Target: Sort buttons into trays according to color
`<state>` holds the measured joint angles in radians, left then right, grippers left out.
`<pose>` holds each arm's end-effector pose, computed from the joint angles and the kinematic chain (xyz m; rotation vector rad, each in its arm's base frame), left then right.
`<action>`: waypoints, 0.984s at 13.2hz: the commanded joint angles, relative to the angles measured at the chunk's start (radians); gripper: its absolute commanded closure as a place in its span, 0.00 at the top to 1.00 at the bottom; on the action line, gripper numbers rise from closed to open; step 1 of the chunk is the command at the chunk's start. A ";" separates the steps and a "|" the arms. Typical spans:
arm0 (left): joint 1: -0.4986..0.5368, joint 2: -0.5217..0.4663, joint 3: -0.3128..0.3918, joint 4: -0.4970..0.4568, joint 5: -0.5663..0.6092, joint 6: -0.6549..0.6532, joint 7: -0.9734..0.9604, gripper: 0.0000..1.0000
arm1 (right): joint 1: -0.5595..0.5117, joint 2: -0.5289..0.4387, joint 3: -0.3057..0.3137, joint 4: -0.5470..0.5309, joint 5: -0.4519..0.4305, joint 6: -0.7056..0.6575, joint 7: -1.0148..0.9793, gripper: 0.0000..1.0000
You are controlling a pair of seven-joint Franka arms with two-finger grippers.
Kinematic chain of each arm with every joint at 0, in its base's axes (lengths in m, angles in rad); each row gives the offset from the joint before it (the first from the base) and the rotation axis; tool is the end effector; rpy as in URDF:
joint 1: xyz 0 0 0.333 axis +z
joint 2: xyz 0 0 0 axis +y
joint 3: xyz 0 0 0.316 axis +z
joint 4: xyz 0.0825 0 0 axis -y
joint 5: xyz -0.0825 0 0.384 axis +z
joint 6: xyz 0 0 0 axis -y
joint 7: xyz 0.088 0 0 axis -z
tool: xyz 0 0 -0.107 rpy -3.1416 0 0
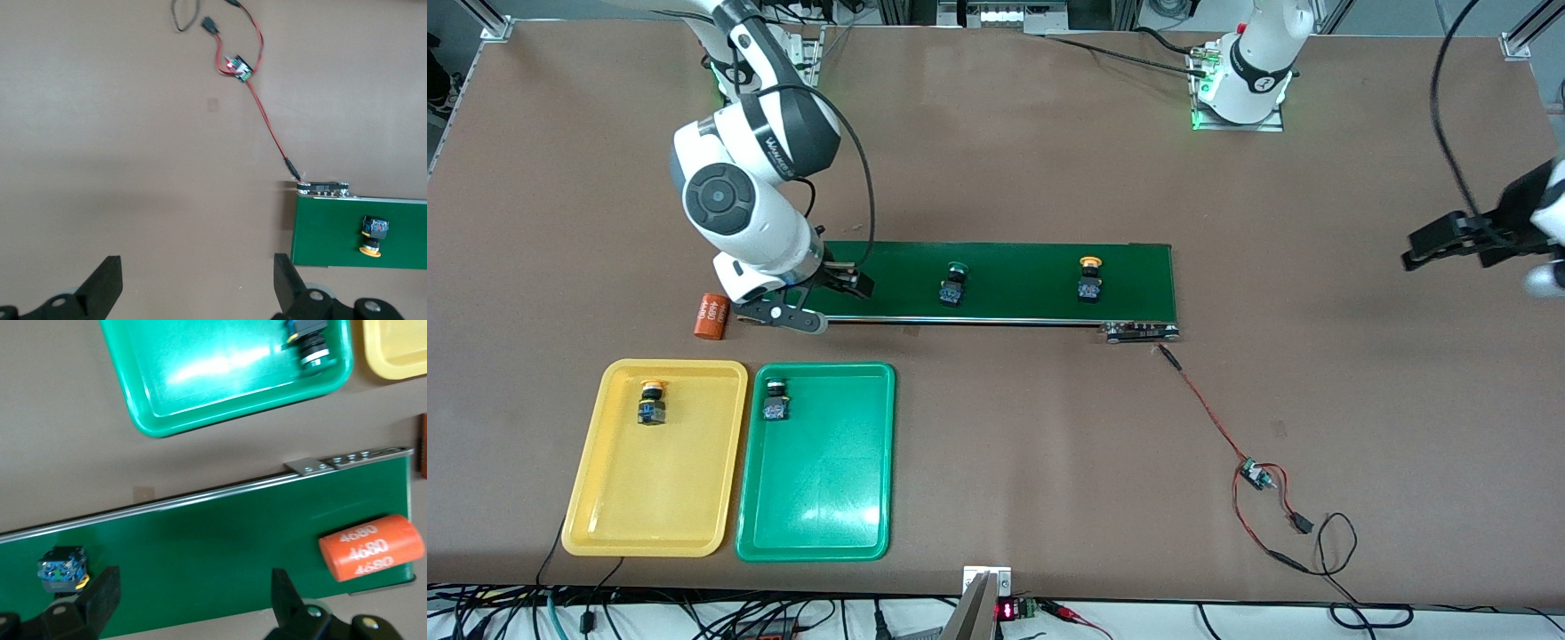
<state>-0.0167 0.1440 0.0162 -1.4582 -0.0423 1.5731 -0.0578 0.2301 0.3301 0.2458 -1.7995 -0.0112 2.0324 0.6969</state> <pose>0.5982 -0.0055 0.5949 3.1008 0.0898 -0.0469 0.5621 0.2774 0.3622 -3.1073 0.3509 0.1741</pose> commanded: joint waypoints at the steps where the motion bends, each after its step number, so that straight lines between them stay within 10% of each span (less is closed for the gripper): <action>1: -0.042 0.022 0.037 0.038 0.010 -0.025 0.013 1.00 | 0.000 0.007 0.024 0.003 -0.021 0.014 -0.033 1.00; 13: 0.081 -0.001 -0.010 0.038 -0.034 -0.024 0.020 1.00 | 0.067 0.084 0.033 0.005 -0.030 0.120 -0.077 1.00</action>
<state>0.0779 0.1438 0.0500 -1.4322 -0.0677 1.5657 0.0312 0.2867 0.3965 0.2759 -1.7994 -0.0229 2.1287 0.6090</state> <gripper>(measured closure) 0.000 0.000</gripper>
